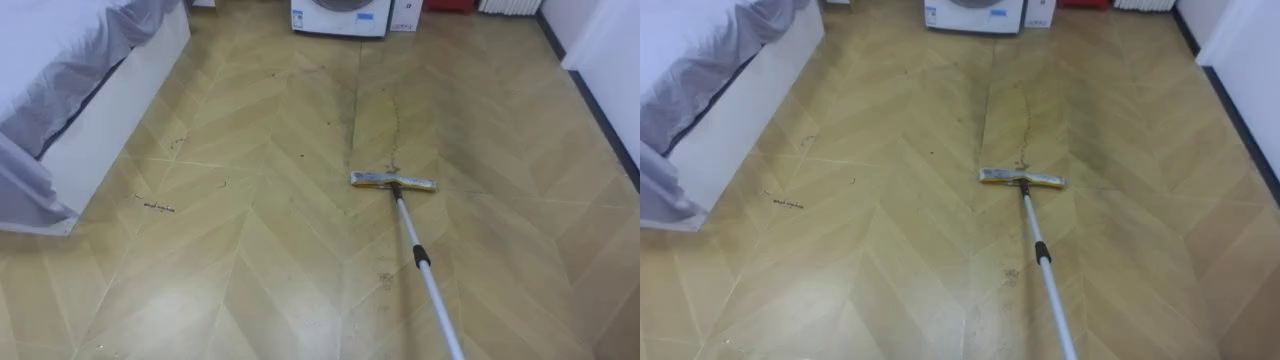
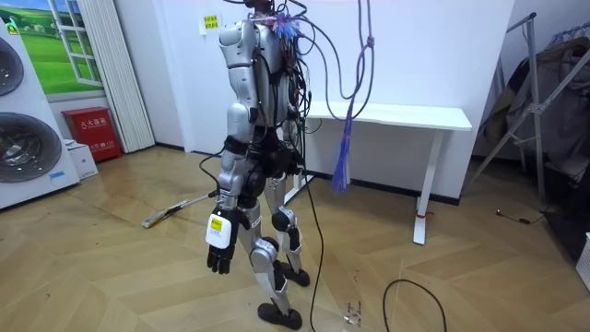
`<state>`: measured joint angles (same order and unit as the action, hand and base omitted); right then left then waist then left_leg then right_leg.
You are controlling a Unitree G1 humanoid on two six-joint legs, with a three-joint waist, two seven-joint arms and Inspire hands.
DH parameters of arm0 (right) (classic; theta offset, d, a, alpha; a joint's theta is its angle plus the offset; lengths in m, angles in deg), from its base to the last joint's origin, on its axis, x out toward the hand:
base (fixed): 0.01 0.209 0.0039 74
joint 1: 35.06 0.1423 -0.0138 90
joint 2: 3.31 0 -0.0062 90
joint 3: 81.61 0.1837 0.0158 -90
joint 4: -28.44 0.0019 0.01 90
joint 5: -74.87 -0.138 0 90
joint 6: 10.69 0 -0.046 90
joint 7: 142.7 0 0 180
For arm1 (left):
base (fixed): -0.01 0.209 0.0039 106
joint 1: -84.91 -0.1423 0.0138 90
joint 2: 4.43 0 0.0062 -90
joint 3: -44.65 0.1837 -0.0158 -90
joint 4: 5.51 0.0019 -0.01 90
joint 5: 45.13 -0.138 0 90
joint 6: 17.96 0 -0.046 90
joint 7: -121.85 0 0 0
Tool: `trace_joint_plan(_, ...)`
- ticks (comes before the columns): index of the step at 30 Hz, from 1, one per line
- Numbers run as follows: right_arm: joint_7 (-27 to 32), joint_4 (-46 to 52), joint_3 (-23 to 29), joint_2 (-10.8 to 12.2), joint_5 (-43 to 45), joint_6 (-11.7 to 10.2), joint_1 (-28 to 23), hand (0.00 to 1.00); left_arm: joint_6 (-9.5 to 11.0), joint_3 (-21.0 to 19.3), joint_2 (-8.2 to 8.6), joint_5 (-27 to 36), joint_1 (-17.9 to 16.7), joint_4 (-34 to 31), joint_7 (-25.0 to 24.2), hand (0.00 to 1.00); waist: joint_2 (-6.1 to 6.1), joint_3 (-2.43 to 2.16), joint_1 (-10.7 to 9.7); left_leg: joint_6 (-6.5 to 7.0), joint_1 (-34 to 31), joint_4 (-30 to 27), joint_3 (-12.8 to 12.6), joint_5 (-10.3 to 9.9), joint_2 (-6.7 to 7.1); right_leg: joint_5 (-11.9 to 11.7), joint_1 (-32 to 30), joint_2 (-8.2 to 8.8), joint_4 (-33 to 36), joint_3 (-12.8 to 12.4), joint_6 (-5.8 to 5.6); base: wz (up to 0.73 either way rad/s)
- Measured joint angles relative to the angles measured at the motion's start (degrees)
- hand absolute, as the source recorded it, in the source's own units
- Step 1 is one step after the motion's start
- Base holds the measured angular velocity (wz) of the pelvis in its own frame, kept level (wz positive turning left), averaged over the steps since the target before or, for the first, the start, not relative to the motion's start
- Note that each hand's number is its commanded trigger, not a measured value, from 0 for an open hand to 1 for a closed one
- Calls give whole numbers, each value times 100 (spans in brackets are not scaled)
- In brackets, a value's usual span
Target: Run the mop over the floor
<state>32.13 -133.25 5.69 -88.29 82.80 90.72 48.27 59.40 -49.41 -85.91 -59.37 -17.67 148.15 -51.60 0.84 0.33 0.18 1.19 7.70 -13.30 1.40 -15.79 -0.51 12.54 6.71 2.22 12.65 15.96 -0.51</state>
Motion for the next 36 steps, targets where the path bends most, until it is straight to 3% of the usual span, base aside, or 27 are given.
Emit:
trace_joint_plan(7,2,34,3,9,72,17,-1,100,-84,-6,-2,-3,-21,-7,-45,0,44,1,8,1,12,47,-40,1,6,4,-14,10,-5,-11,-9,-1)
trace_joint_plan(11,-3,57,16,9,112,83,3,100,-232,-18,-9,-5,-67,-6,-283,0,76,7,13,1,61,55,-46,1,7,7,27,12,-2,-14,-13,0)
trace_joint_plan(15,-49,63,63,9,110,117,11,100,-251,-25,-8,-8,-138,-7,-453,0,79,8,24,2,72,51,-64,1,8,8,36,16,-11,-18,-15,0)
trace_joint_plan(19,-41,40,78,19,106,118,29,100,-350,-23,-3,-22,-146,15,-502,0,45,2,22,2,28,6,-111,0,8,14,11,22,-21,-24,-22,1)
trace_joint_plan(30,102,-6,-3,20,-186,112,227,100,-333,252,5,-18,196,86,-498,0,-146,-30,-2,2,-726,-251,-102,0,21,3,-691,67,237,-7,3,2)
trace_joint_plan(34,251,-75,-49,48,-244,109,406,100,-334,313,10,7,461,126,-414,0,-137,-17,-1,2,-1136,-451,-117,0,38,33,-1144,133,534,-34,42,0)
trace_joint_plan(36,354,-105,-48,77,-307,78,544,100,-298,313,15,6,614,157,-323,0,-115,42,-1,2,-1428,-597,-116,0,41,47,-1436,158,681,-34,64,0)
